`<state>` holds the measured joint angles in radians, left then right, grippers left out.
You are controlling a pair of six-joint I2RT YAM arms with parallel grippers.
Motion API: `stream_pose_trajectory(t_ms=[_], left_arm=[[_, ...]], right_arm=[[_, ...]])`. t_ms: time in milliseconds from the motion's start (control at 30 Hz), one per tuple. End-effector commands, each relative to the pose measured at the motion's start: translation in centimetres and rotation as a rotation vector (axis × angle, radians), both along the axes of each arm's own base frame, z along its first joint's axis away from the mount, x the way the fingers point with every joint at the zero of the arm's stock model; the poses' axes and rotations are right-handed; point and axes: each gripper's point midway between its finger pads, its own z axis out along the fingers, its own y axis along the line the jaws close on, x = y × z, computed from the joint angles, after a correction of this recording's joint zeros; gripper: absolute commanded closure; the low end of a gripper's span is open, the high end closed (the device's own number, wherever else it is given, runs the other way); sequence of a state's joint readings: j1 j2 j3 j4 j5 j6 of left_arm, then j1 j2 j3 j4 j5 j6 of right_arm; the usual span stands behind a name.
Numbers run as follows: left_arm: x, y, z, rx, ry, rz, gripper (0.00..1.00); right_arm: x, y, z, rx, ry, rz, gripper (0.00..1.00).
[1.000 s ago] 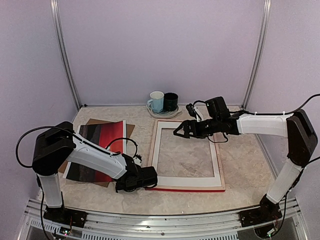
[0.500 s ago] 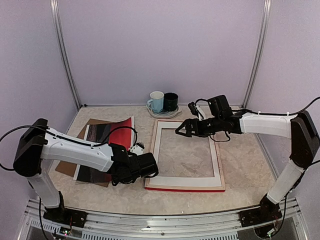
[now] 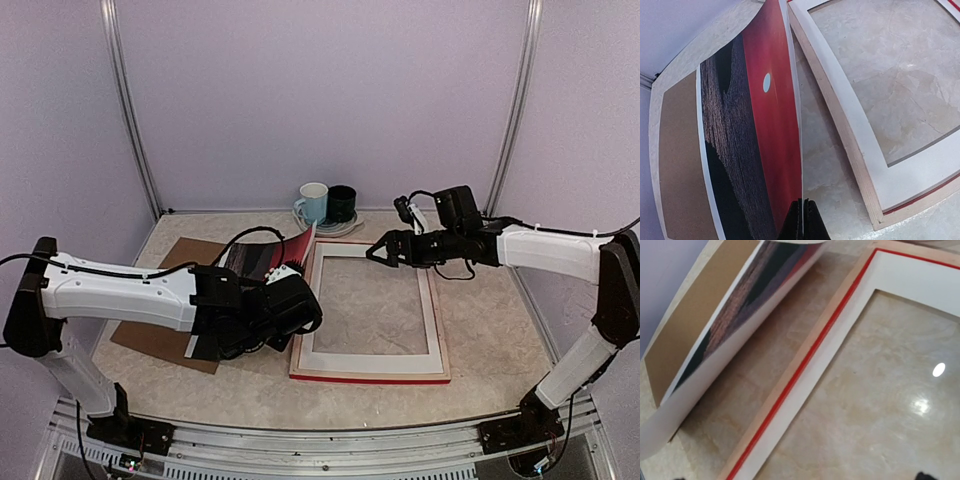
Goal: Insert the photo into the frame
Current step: Turn over the photo.
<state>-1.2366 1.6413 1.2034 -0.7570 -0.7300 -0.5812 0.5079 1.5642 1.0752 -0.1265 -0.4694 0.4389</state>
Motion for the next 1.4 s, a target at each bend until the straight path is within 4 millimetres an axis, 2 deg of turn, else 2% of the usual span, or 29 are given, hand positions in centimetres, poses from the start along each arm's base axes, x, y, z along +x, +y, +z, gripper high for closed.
stream_pose_trajectory(t_ms=[0, 367, 633, 933, 1033, 1167, 1200, 1367], left_arm=[[-0.4, -2.5, 3.4, -0.135, -0.010, -0.061, 1.00], [-1.5, -6.1, 7.5, -0.330, 0.006, -0.180, 1.00], [-2.1, -8.7, 12.0, -0.497, -0.009, -0.260, 1.00], [-3.1, -12.2, 16.0, -0.666, -0.016, -0.391, 1.00], [-3.0, -12.2, 17.4, -0.717, -0.056, -0.400, 1.00], [-2.7, -10.6, 19.6, -0.847, -0.104, -0.398, 1.00], [-2.5, -10.1, 19.0, -0.864, -0.099, -0.388, 1.00], [-1.6, -5.9, 18.2, -1.042, -0.091, -0.287, 1.00]], right_arm=[[-0.1, -1.6, 0.5, -0.004, -0.013, -0.028, 0.01], [0.3, -3.9, 0.8, 0.005, -0.023, -0.074, 0.01], [0.3, -5.1, 0.8, 0.008, -0.025, -0.098, 0.01], [0.3, -6.5, 1.3, 0.011, -0.039, -0.136, 0.01], [0.3, -6.8, 1.3, 0.012, -0.040, -0.142, 0.01], [0.3, -7.0, 1.4, 0.017, -0.040, -0.142, 0.01], [0.3, -7.0, 1.4, 0.018, -0.040, -0.141, 0.01], [0.3, -7.0, 1.6, 0.023, -0.041, -0.142, 0.01]])
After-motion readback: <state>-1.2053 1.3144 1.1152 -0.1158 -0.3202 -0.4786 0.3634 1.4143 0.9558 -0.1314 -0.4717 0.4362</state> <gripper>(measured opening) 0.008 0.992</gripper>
